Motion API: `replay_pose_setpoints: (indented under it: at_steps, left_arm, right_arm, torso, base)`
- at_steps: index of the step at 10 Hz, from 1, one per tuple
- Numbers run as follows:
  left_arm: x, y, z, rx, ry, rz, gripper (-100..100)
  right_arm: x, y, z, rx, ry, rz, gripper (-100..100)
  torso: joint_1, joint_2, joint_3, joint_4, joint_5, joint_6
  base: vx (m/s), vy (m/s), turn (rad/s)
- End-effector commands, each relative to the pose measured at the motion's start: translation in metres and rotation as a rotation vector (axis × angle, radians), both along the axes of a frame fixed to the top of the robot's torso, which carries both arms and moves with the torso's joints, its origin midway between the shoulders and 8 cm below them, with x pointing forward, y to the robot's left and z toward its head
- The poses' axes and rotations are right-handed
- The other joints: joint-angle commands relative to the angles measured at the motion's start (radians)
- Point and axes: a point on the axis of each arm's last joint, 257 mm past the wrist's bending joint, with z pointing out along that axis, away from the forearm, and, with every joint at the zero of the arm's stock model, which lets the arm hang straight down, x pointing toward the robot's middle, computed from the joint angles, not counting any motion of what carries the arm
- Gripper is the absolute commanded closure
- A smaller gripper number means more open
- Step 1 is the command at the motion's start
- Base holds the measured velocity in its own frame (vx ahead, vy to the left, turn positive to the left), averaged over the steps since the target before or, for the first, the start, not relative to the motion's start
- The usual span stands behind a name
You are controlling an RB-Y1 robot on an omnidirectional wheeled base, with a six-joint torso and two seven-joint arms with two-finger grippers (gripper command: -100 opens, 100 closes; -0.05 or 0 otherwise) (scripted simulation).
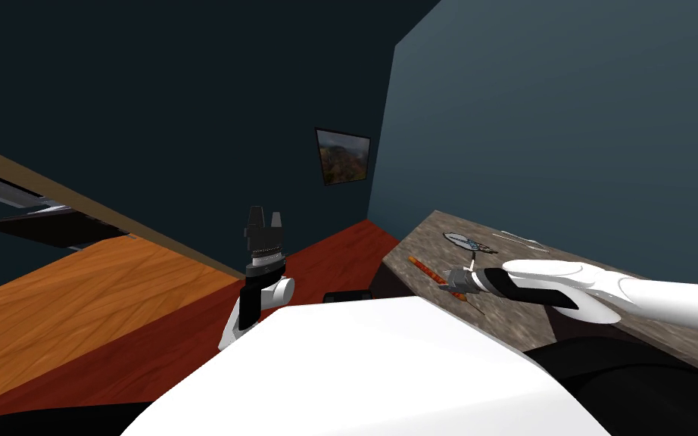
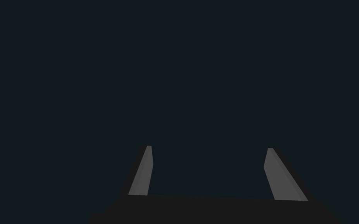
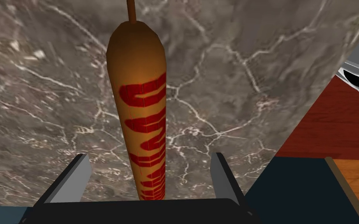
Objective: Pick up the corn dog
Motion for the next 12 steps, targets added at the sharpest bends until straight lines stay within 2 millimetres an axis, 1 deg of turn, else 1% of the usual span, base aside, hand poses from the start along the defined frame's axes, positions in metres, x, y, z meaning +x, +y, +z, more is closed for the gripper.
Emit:
replay_pose_setpoints:
  at_steps: [1,2,3,5,6,7,9,11,12]
  left_arm:
    - [0.0,0.0,0.0,0.0,0.0,0.0,0]
    - [0.0,0.0,0.0,0.0,0.0,0.0,0]
    - [0.0,0.0,0.0,0.0,0.0,0.0,0]
    - [0.0,0.0,0.0,0.0,0.0,0.0,0]
    - [0.0,0.0,0.0,0.0,0.0,0.0,0]
    - [0.0,0.0,0.0,0.0,0.0,0.0,0]
    - [0.0,0.0,0.0,0.0,0.0,0.0,0]
    - [0.0,0.0,0.0,0.0,0.0,0.0,0]
    - [0.0,0.0,0.0,0.0,0.0,0.0,0]
  right_arm:
    - [-0.019,-0.018,-0.004,-0.033,0.043,-0.019,-100]
    - [-0.016,-0.016,-0.003,-0.021,0.033,-0.037,-100]
    - [-0.017,-0.017,-0.003,-0.027,0.037,-0.027,-100]
    - [-0.018,-0.017,-0.003,-0.03,0.04,-0.021,-100]
    - [-0.018,-0.017,-0.003,-0.03,0.04,-0.023,0]
    - [-0.025,-0.019,-0.011,-0.029,0.04,-0.033,-100]
    - [-0.037,-0.022,-0.023,-0.028,0.042,-0.049,-100]
    - [-0.036,-0.023,-0.023,-0.027,0.042,-0.049,-100]
    - [-0.036,-0.023,-0.023,-0.028,0.042,-0.048,100]
  torso:
    - [0.0,0.0,0.0,0.0,0.0,0.0]
    - [0.001,-0.002,-0.001,-0.001,0.0,0.0]
    - [-0.001,-0.001,-0.001,0.0,0.0,0.0]
    - [-0.005,0.005,0.003,0.001,-0.001,0.0]
    - [-0.005,0.006,0.003,0.001,-0.001,0.0]
    - [-0.005,0.006,0.003,0.001,-0.001,0.0]
    - [-0.005,0.005,0.003,0.001,-0.001,0.0]
    - [-0.005,0.004,0.002,0.001,-0.001,0.0]
    - [-0.005,0.005,0.003,0.001,-0.001,0.0]
  base:
    - [0.133,0.081,0.051]
    - [0.091,0.05,0.004]
    - [0.034,0.015,-0.003]
    - [-0.001,-0.003,0.001]
    - [0.0,0.0,0.0]
    - [0.015,0.003,0.074]
    - [0.038,0.005,0.093]
    - [0.019,0.002,0.014]
    - [0.0,0.0,0.0]
